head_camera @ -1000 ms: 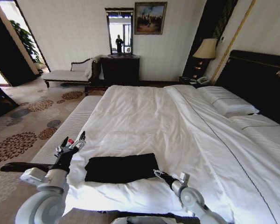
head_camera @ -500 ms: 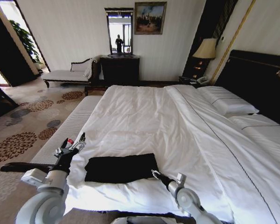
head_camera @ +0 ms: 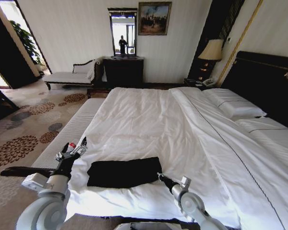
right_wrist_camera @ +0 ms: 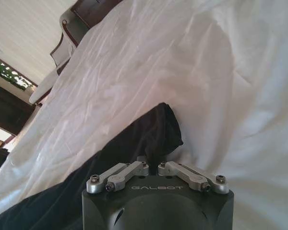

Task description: Fold the clothes on the bed.

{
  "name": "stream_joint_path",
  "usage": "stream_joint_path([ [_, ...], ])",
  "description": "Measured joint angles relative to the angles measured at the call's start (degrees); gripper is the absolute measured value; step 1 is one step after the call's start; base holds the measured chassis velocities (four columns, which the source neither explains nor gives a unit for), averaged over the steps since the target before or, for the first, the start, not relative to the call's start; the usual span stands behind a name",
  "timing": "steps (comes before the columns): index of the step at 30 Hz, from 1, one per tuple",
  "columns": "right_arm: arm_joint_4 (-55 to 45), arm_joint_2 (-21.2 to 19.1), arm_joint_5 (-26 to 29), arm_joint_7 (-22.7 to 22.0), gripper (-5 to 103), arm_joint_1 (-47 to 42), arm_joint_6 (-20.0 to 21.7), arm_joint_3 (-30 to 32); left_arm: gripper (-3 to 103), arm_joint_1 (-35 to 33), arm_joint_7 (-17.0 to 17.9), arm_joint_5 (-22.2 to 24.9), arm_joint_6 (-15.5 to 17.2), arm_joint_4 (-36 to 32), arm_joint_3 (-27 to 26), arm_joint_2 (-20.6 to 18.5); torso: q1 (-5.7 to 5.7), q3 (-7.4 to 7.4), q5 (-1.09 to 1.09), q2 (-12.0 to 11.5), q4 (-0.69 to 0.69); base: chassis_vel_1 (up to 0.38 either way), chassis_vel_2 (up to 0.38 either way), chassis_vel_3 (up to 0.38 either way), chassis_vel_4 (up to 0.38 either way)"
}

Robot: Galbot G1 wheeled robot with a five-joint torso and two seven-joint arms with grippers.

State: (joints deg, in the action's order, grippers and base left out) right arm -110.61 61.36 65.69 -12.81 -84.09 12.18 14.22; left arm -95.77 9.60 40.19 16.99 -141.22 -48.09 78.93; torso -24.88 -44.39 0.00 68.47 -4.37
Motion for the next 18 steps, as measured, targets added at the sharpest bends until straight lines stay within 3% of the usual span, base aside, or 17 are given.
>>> stream_joint_path([
  [10, -7.6, -2.3, 1.7, -0.1, 3, -4.7, -1.8, 8.6, 100, 0.0, 0.0, -1.3, -0.1, -0.3, 0.7, 0.9, 0.00, 0.01, 0.00, 0.0, -0.01, 0.000, 0.000, 0.000, 0.000],
  [18, -7.3, -4.4, 2.2, 0.3, 3, -7.2, -3.0, 13.2, 100, -0.1, 0.0, -1.6, 0.1, -0.7, 0.8, 0.9, 0.00, 0.01, 0.00, 0.0, -0.01, 0.000, 0.000, 0.000, 0.000],
])
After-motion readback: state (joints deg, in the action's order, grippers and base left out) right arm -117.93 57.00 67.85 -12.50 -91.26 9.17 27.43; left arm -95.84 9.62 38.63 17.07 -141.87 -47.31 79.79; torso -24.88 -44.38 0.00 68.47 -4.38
